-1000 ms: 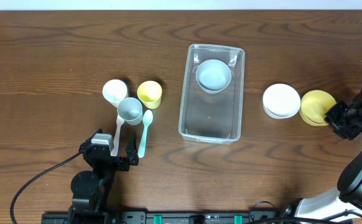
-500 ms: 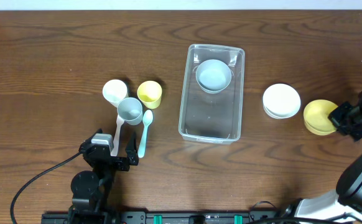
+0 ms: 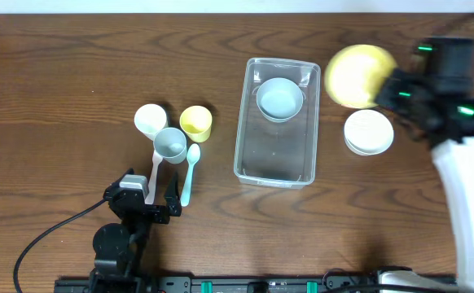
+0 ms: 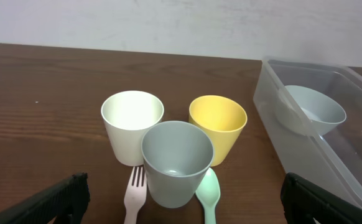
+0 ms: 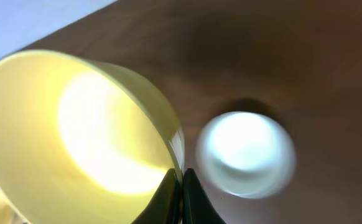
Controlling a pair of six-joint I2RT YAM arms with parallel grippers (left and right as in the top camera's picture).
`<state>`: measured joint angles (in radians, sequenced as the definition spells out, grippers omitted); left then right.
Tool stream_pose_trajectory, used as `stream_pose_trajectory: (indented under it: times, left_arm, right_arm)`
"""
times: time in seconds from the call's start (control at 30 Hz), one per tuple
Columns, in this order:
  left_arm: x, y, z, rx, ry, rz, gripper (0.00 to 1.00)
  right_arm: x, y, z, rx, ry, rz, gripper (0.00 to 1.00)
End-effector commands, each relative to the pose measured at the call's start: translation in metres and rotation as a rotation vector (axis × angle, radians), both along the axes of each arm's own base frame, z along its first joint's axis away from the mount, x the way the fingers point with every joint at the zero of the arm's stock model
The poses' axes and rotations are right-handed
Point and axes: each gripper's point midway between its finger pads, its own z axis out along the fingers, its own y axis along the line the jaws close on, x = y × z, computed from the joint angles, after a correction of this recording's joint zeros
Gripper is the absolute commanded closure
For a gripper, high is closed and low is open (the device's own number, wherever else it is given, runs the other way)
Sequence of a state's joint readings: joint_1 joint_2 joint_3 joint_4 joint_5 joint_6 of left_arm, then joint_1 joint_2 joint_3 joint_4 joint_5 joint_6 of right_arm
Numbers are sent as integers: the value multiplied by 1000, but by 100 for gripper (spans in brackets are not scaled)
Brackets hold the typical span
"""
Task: Pack container
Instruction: 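Carry the yellow bowl into the container, stack on blue bowl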
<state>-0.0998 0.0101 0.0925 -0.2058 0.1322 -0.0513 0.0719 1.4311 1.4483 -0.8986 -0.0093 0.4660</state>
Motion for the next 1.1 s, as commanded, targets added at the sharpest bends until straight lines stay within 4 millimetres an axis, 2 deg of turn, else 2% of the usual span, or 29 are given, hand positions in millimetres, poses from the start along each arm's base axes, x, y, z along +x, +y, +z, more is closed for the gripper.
stream_pose_trajectory:
  times: [0.0, 0.13, 0.23, 0.37, 0.5, 0.77, 0.93, 1.0, 1.07]
  left_arm:
    - [0, -1, -12, 6, 25, -6, 2]
    - [0, -1, -12, 6, 25, -6, 2]
    - [0, -1, -12, 6, 25, -6, 2]
    - [0, -1, -12, 6, 25, -6, 2]
    - [0, -1, -12, 6, 25, -6, 2]
    - [0, -1, -12, 6, 25, -6, 2]
    - [0, -1, -12, 6, 25, -6, 2]
    - [0, -1, -12, 6, 25, -6, 2]
    - [0, -1, -12, 6, 25, -6, 2]
  right_arm:
    - [24, 44, -41, 31, 67, 46, 98]
    - [64, 74, -86, 98, 98, 58, 99]
    - [84, 90, -116, 143, 160, 95, 99]
    - [97, 112, -153, 181, 264, 139, 99]
    - [97, 124, -173, 191, 314, 172, 98]
    - [93, 125, -170, 185, 324, 193, 99]
    - [90, 129, -147, 159, 293, 237, 98]
    - [89, 127, -132, 152, 272, 234, 83]
    - [89, 124, -122, 134, 248, 233, 78]
